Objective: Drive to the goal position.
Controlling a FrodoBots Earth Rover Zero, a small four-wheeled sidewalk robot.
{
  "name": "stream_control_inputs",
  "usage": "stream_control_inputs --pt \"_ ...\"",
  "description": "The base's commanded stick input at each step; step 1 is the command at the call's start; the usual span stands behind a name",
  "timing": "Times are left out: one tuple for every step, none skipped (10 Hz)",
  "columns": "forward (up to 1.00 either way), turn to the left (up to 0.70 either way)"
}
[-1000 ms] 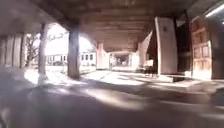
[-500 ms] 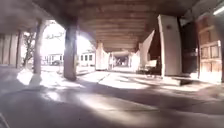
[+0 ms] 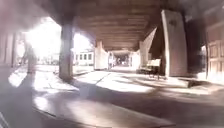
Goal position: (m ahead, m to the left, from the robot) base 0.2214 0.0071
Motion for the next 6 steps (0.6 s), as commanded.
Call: stream_control_inputs --pt "0.85 0.00" --pt "0.85 0.00" --pt "0.85 0.00" --pt "0.85 0.00" --pt "0.85 0.00" --pt "0.85 0.00"
